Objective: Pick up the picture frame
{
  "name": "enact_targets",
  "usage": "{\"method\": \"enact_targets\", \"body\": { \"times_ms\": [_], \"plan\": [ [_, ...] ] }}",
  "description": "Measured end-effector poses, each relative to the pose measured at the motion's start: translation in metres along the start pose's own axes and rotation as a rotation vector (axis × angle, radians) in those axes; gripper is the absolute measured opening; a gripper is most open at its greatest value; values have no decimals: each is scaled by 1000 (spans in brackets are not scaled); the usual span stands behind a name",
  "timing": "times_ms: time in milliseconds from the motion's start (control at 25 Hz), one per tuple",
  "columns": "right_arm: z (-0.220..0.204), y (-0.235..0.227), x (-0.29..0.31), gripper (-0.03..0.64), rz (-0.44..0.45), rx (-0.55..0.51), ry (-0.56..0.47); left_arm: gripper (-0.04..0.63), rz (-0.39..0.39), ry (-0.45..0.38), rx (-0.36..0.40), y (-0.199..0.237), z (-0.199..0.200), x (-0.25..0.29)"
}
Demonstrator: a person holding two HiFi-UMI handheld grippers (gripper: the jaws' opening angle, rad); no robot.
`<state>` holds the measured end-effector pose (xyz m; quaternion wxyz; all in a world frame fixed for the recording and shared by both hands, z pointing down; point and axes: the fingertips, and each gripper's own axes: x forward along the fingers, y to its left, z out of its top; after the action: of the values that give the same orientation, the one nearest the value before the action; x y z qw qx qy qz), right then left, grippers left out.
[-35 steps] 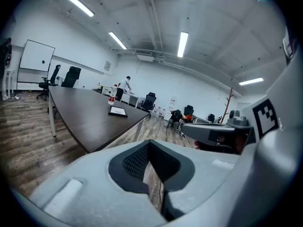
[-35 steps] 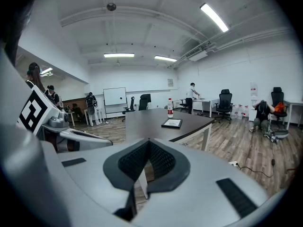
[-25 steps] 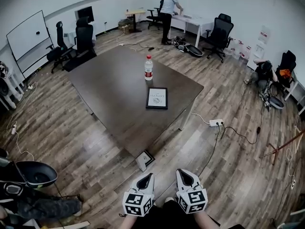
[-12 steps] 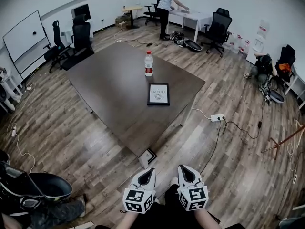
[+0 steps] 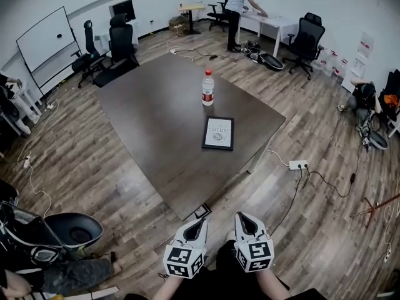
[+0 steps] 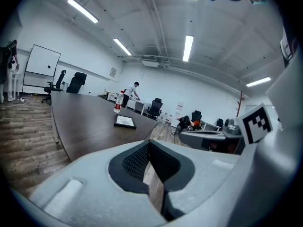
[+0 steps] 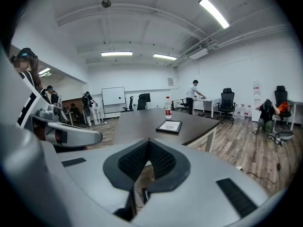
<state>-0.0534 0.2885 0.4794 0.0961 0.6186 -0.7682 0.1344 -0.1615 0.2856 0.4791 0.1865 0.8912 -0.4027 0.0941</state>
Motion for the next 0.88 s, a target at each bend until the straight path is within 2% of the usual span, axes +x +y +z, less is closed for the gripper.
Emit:
{"method": "enact_targets", "body": {
  "times_ms": [360, 600, 880],
  "plan": [
    [23, -63, 59, 6, 118, -47, 38, 9, 102, 15, -25, 0, 24, 83],
    [29, -97, 79, 6, 153, -48, 39, 9, 67, 43, -40, -18, 29, 131],
    [32, -115, 100, 7, 226, -104, 48, 9, 100, 48, -40, -28, 35, 171]
  ]
}}
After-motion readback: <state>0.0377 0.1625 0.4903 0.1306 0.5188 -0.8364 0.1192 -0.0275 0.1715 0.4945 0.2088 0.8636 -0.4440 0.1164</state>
